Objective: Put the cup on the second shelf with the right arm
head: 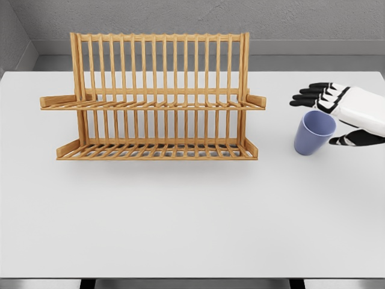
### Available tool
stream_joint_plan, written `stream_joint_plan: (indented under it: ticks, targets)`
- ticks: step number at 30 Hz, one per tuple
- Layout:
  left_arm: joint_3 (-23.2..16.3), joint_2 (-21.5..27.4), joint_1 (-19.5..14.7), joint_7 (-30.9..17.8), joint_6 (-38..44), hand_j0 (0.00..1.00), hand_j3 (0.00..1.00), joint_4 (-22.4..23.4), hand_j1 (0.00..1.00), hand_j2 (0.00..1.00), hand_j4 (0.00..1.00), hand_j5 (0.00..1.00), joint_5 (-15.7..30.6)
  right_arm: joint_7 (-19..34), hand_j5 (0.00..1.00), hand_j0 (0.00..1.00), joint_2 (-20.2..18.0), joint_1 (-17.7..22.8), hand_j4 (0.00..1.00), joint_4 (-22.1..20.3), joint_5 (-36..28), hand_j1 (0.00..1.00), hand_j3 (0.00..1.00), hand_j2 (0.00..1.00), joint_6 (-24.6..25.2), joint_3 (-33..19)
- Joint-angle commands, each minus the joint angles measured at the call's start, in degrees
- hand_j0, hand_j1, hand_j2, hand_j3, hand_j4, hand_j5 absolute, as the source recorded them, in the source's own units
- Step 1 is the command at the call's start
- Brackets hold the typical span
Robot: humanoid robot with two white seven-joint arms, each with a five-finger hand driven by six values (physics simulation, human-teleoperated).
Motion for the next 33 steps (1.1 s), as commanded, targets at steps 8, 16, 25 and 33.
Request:
stream_joint_plan:
  ticks: [8,16,25,33]
  targets:
    - [0.00,0.00,0.00,-0.01,0.01,1.00,1.00,0.01,1.00,1.00,1.00,1.00,0.01,0.19,1.00,1.00,-1.26,0.97,1.00,5.47,-0.50,1.00,1.00,1.00,0.07,-3.70]
    - [0.00,0.00,0.00,-0.01,0.01,1.00,1.00,0.01,1.00,1.00,1.00,1.00,0.01,19.78,1.00,1.00,2.69,-5.36,1.00,10.57,-0.41,1.00,1.00,1.00,0.07,-3.17]
    - [0.00,0.00,0.00,-0.01,0.01,1.00,1.00,0.01,1.00,1.00,1.00,1.00,0.01,22.80,1.00,1.00,6.82,-17.31,1.00,17.51,-0.41,1.00,1.00,1.00,0.07,10.89]
    - [0.00,0.00,0.00,-0.01,0.01,1.00,1.00,0.01,1.00,1.00,1.00,1.00,0.01,22.80,1.00,1.00,9.02,-21.36,1.00,21.82,-0.32,1.00,1.00,1.00,0.07,15.63]
